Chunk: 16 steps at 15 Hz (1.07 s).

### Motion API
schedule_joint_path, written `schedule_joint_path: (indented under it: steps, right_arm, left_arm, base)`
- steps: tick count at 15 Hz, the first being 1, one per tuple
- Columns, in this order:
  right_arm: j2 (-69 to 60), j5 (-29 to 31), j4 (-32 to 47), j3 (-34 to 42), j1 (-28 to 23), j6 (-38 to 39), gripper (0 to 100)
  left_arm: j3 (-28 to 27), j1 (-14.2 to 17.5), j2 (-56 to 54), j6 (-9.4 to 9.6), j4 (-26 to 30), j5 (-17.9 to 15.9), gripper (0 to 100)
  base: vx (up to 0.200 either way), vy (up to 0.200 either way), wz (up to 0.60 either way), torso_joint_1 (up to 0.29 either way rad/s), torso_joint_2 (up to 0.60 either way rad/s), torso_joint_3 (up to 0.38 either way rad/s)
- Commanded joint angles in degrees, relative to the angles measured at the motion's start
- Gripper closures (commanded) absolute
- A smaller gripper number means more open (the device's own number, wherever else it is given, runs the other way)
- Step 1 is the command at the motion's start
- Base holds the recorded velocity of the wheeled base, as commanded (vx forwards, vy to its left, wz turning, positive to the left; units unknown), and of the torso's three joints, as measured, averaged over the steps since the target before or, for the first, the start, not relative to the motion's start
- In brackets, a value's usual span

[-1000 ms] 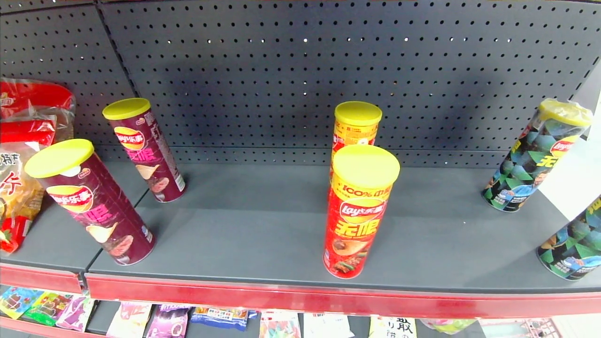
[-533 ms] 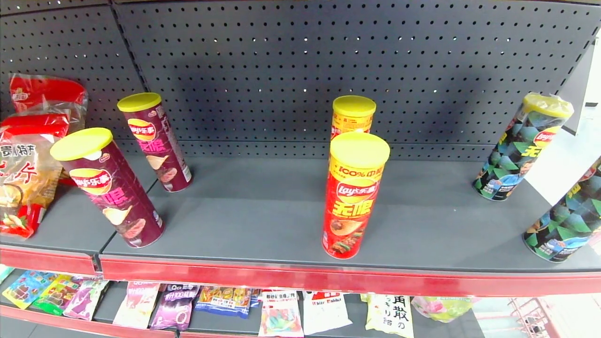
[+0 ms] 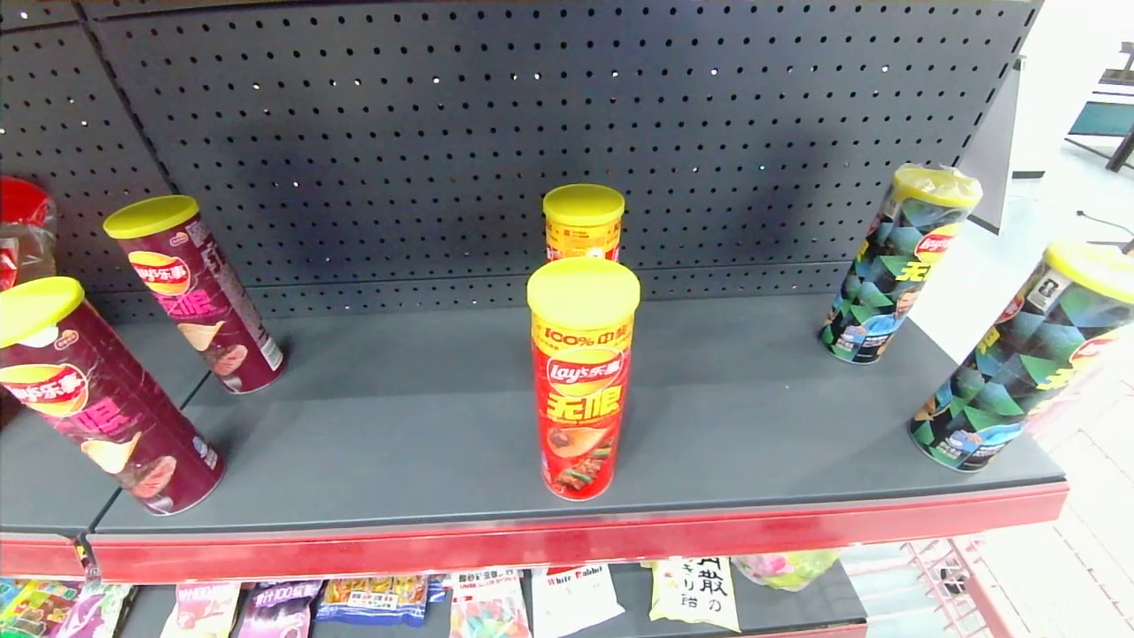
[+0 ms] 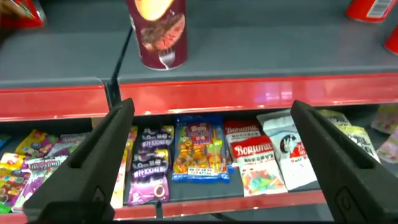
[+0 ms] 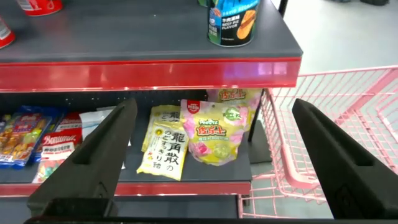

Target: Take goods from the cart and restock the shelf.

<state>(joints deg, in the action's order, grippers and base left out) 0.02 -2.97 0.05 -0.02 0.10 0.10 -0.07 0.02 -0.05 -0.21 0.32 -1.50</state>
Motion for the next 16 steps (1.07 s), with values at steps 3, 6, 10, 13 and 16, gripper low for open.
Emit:
schedule_joint_path:
  steps: [3, 6, 10, 13, 16]
  right_arm:
    - [-0.02, -0.01, -0.05, -0.06, -0.01, -0.27, 0]
    - [-0.02, -0.01, -0.05, 0.02, -0.01, -0.27, 0]
    - [-0.02, 0.16, -0.05, 0.02, -0.01, -0.27, 0]
    - [-0.02, 0.16, -0.05, 0.02, -0.01, -0.27, 0]
    - [-0.02, 0.16, -0.05, 0.02, -0.01, -0.27, 0]
  left_arm:
    - [-0.01, -0.02, 0.05, -0.06, 0.03, 0.01, 0]
    - [-0.01, -0.02, 0.05, -0.06, 0.03, 0.01, 0]
    - [-0.01, -0.02, 0.05, -0.06, 0.03, 0.01, 0]
    - [-0.01, -0.02, 0.05, -0.06, 0.03, 0.01, 0]
    - [-0.01, -0.02, 0.05, -0.06, 0.03, 0.01, 0]
  base:
    - [0.0, 0.0, 0.0, 0.0, 0.0, 0.0]
    - [0.0, 0.0, 0.0, 0.0, 0.0, 0.0]
    - [0.0, 0.0, 0.0, 0.0, 0.0, 0.0]
    - [0.0, 0.0, 0.0, 0.0, 0.0, 0.0]
    - [0.0, 0.0, 0.0, 0.0, 0.0, 0.0]
